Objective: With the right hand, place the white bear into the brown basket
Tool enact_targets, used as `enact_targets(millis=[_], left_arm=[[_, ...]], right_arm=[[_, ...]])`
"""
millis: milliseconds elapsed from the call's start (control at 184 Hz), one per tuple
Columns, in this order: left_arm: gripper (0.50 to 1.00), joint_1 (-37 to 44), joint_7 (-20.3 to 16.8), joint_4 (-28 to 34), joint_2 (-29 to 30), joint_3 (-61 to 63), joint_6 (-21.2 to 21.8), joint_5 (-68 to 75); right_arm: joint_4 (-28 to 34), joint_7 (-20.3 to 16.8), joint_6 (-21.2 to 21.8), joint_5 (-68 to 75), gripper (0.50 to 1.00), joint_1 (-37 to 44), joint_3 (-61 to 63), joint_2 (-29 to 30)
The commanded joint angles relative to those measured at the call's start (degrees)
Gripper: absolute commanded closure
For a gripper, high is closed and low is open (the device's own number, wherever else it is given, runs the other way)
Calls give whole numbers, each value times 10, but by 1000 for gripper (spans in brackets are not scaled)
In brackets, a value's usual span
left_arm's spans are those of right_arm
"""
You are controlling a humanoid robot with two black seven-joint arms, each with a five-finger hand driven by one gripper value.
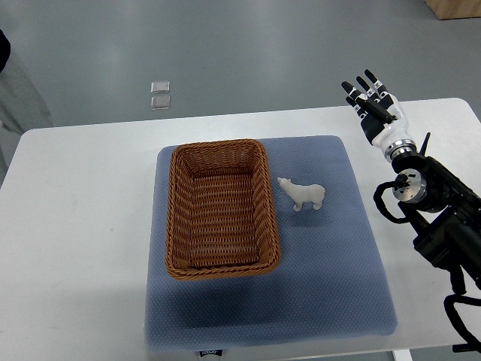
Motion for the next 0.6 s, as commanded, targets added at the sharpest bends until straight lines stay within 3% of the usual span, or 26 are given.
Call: enact_targets(millis=[0, 593], left_arm=[[500, 0, -1, 0, 0, 0, 0, 0], [500, 3, -2, 2, 0, 0, 0, -1]], right_arm=[[0, 0, 0, 0, 574, 0, 0, 0], [0, -1, 0, 0, 576, 1, 1, -1]])
